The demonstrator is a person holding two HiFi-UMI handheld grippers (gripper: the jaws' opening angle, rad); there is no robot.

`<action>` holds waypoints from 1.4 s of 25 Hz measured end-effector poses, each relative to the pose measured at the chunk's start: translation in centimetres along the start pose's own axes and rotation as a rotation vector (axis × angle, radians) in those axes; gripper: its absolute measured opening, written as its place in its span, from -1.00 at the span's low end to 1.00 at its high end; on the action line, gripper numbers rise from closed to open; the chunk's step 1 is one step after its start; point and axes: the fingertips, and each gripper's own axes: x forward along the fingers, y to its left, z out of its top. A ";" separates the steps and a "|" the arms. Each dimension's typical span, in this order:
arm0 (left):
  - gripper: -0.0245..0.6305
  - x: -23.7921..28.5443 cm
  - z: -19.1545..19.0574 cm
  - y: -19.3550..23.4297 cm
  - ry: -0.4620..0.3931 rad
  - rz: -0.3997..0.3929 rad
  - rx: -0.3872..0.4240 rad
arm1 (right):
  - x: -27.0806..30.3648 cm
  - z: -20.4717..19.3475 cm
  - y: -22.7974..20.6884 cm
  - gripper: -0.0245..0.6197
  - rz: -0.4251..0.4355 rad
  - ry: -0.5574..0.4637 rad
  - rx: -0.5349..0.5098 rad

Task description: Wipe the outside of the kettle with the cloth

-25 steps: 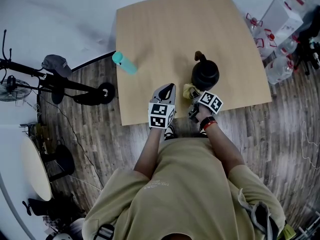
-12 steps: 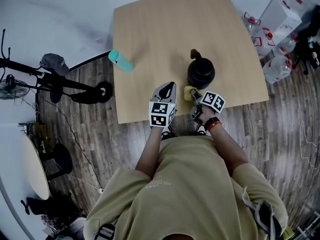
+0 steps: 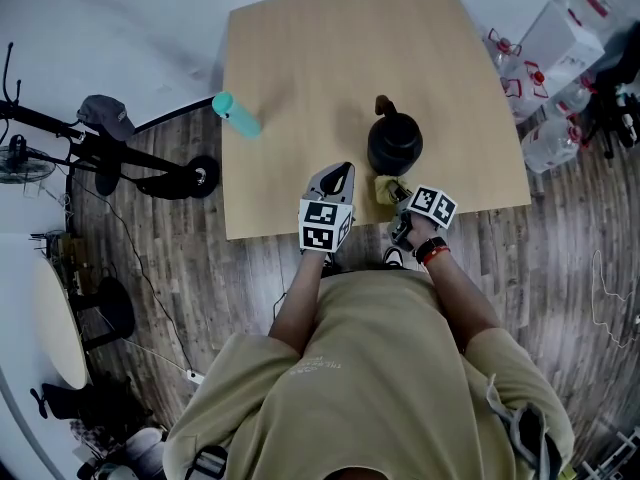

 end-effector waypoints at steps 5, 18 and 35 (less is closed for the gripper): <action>-0.85 0.0 -0.1 -1.4 -0.003 0.015 -0.002 | -1.6 1.3 -1.2 -0.55 -0.002 -0.004 -0.050; -0.85 -0.8 -1.0 -4.7 -0.009 0.074 -0.013 | -3.9 6.5 -4.8 -0.55 -0.062 -0.036 -0.167; -0.85 -2.5 0.8 -8.2 -0.069 0.164 -0.056 | -9.3 13.7 -2.0 -0.56 0.004 -0.176 -0.435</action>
